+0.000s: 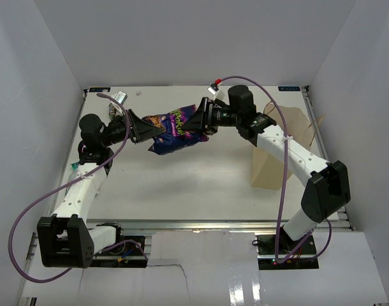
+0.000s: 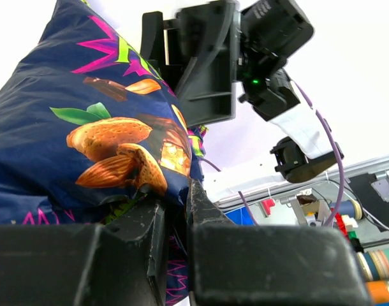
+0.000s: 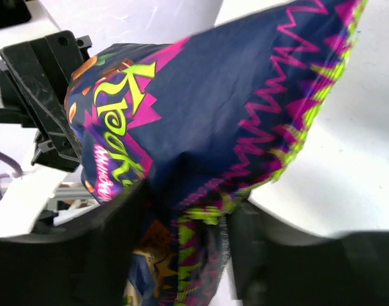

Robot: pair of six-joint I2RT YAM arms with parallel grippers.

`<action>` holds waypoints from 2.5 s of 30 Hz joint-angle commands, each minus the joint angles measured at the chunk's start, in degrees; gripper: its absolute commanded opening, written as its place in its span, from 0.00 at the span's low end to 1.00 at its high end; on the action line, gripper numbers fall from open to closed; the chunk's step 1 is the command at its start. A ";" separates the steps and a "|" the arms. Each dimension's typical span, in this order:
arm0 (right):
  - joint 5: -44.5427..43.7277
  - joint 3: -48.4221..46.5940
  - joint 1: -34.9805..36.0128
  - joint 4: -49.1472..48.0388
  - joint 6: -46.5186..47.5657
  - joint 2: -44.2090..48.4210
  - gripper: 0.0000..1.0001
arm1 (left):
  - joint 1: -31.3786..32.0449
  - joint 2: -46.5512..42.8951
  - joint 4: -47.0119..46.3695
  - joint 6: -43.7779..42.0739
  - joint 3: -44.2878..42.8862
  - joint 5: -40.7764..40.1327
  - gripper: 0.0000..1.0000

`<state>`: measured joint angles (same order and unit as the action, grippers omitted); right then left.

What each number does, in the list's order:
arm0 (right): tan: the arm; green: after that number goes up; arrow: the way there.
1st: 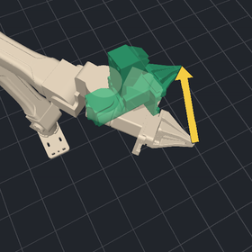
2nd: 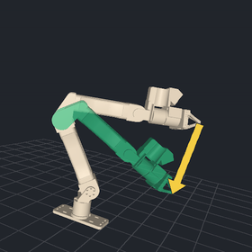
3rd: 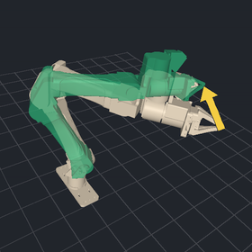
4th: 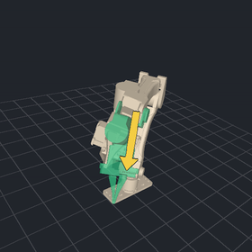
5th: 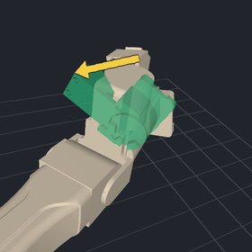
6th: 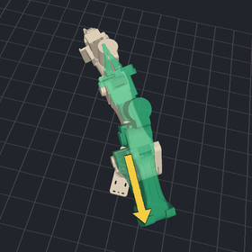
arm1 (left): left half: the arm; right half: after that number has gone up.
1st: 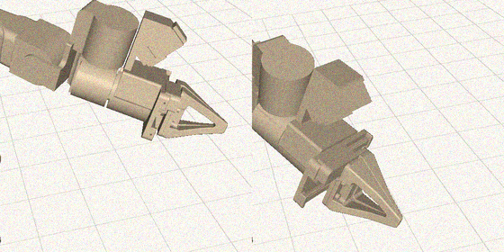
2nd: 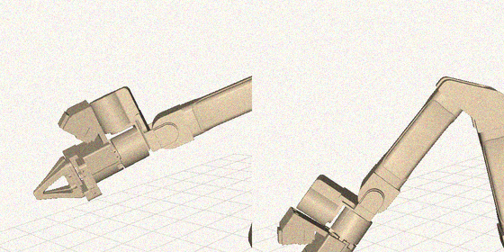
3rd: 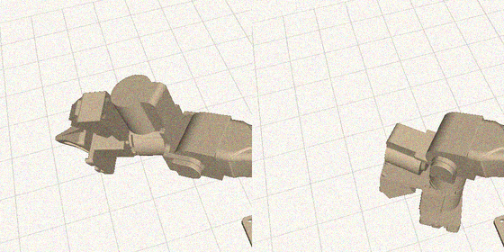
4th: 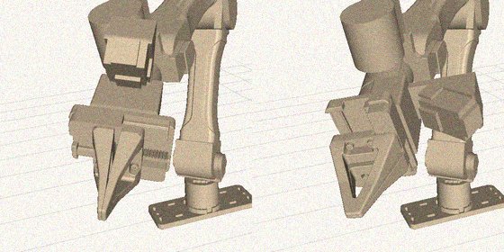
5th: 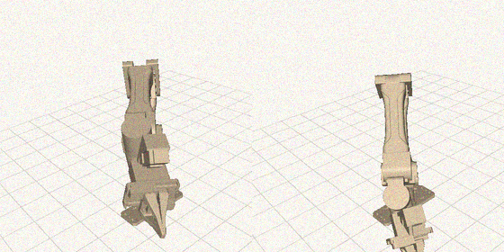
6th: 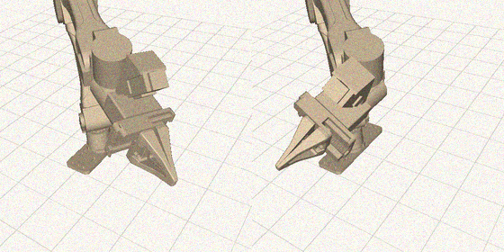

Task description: Place the snacks into the paper bag

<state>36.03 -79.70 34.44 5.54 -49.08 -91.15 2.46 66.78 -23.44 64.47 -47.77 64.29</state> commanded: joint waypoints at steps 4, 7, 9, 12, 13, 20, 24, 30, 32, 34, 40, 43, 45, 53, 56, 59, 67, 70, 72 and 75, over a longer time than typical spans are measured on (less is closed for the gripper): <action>7.82 -2.65 0.37 -11.25 -2.87 0.89 0.30 | 0.35 -3.85 -9.16 1.80 -0.67 0.75 0.18; 8.79 -3.71 -0.86 -13.18 -1.90 1.51 0.17 | 0.35 -4.03 -9.17 1.63 1.26 0.22 0.41; 10.63 -4.23 -2.26 -14.41 -0.58 1.77 0.11 | 0.35 -4.03 -9.17 1.37 2.32 -0.13 0.55; 13.71 -4.58 -4.37 -16.96 0.74 2.38 0.08 | 0.35 -4.21 -9.17 0.93 3.64 -0.22 0.65; 14.50 -4.67 -5.51 -18.18 1.26 2.65 0.08 | 0.35 -4.29 -9.17 0.75 3.73 -0.22 0.67; 23.99 -3.00 -11.31 -28.20 2.94 5.80 0.08 | 0.18 -4.47 -6.80 -1.18 2.24 -2.15 0.79; 25.49 -4.23 -14.04 -28.57 4.16 7.92 0.08 | -0.17 -5.26 -1.44 -5.12 1.01 -3.82 0.80; 26.37 -5.82 -18.78 -28.13 4.08 11.26 0.08 | -1.05 -6.05 4.37 -10.32 2.24 -5.84 0.80; 26.55 -5.90 -20.80 -28.39 3.29 12.48 0.08 | -1.14 -6.40 5.42 -10.94 2.85 -6.28 0.80; 26.81 -6.17 -23.17 -29.36 2.07 13.02 0.08 | -1.14 -6.58 5.95 -11.90 3.99 -6.63 0.80; 27.25 -11.95 -30.29 -31.64 0.21 13.63 0.08 | -1.32 -7.37 7.62 -13.66 6.81 -7.86 0.80; 27.42 -15.90 -33.98 -31.82 -0.31 13.72 0.08 | -1.32 -7.46 8.41 -14.89 7.69 -8.22 0.80; 27.60 -17.67 -37.76 -32.35 -1.54 13.72 0.08 | -1.40 -7.72 9.03 -15.77 8.13 -8.22 0.80; 29.88 -22.68 -52.18 -34.28 -5.32 13.72 0.08 | -1.49 -7.81 11.40 -18.67 9.10 -8.66 0.81; 30.76 -24.01 -56.22 -34.19 -5.59 13.81 0.08 | -1.58 -7.90 12.72 -20.17 9.18 -9.01 0.81; 31.99 -23.84 -60.35 -33.23 -5.41 14.42 0.08 | -1.58 -8.16 14.91 -22.01 9.19 -9.80 0.81; 35.07 -22.34 -63.35 -15.15 12.49 19.42 0.08 | -1.58 -8.43 19.57 -26.14 8.92 -11.21 0.81; 35.42 -21.03 -63.44 -5.74 22.16 21.28 0.08 | -1.58 -8.42 20.01 -26.59 9.01 -11.56 0.80; 35.25 -19.62 -63.35 1.30 27.86 22.24 0.08 | -1.67 -8.51 20.62 -26.94 9.10 -11.82 0.81; 33.85 -16.55 -63.44 7.28 34.89 23.12 0.08 | -1.58 -8.51 21.24 -27.38 8.92 -12.17 0.81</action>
<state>72.69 -97.34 -28.91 6.31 -26.20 -69.23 1.19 60.01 -3.20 38.92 -38.85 52.86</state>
